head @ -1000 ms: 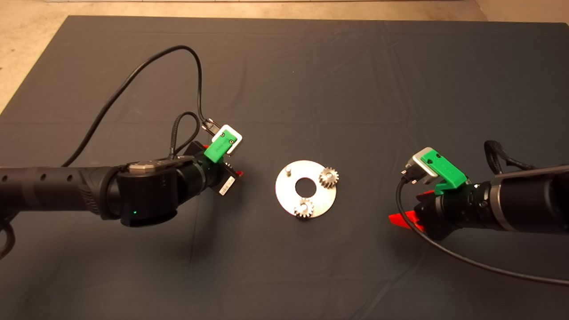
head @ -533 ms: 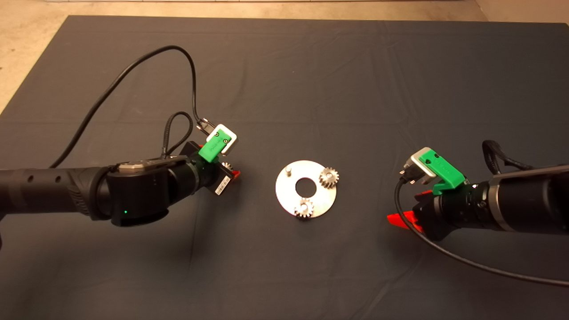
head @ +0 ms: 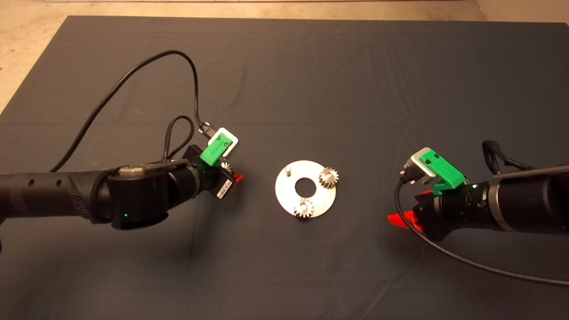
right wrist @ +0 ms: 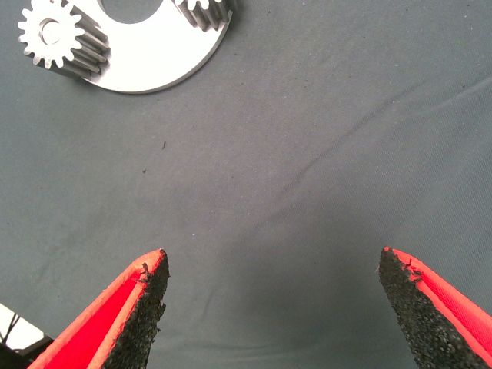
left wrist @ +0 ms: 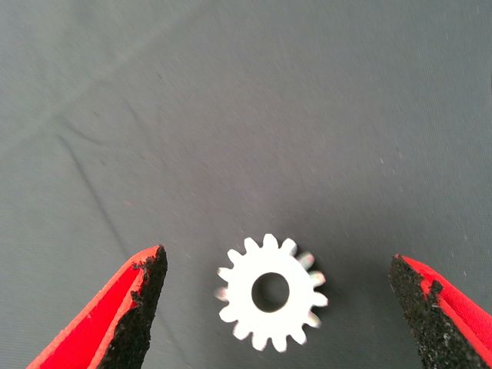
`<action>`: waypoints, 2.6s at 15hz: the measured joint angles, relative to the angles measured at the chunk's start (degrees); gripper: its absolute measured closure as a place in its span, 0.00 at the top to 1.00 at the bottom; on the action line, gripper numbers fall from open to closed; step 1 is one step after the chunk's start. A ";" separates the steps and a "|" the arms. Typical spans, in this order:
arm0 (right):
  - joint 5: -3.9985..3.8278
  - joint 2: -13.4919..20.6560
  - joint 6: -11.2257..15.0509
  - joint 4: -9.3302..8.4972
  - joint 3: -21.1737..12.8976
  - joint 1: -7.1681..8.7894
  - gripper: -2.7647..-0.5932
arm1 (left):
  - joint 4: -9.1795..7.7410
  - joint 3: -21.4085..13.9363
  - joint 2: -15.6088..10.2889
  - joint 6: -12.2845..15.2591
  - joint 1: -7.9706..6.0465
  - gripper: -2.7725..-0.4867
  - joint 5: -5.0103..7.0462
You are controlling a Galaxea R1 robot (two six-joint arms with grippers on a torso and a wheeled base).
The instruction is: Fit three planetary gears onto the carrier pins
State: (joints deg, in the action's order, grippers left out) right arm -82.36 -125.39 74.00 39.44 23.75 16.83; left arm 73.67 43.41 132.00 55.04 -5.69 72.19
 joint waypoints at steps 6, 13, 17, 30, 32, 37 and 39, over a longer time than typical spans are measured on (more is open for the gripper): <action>0.02 0.00 0.01 0.00 0.00 0.01 0.66 | 0.01 0.90 -0.11 -0.02 1.06 0.68 -0.23; 0.01 0.01 0.01 0.00 0.00 0.01 0.66 | 0.00 2.87 -0.13 -0.05 1.96 0.68 -3.27; 0.04 0.00 0.01 0.00 0.00 0.01 0.66 | 0.01 3.44 -0.30 -0.04 2.19 0.68 -3.29; 0.00 0.00 -0.01 0.00 0.00 0.01 0.66 | 0.01 5.97 -0.85 -0.02 2.97 0.52 -9.44; 0.02 0.00 -0.01 0.00 0.00 0.01 0.66 | 0.01 5.99 -1.02 -0.02 2.97 0.50 -9.61; -0.02 0.00 -0.01 0.00 0.00 0.01 0.66 | 0.01 6.01 -1.73 -0.02 2.97 0.39 -9.81; -0.02 0.00 -0.01 0.00 0.00 0.01 0.66 | 0.01 6.01 -1.76 -0.04 2.97 0.34 -9.83</action>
State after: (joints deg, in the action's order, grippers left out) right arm -82.38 -125.39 73.98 39.44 23.75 16.84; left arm 73.68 49.42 130.24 55.00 -2.72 62.37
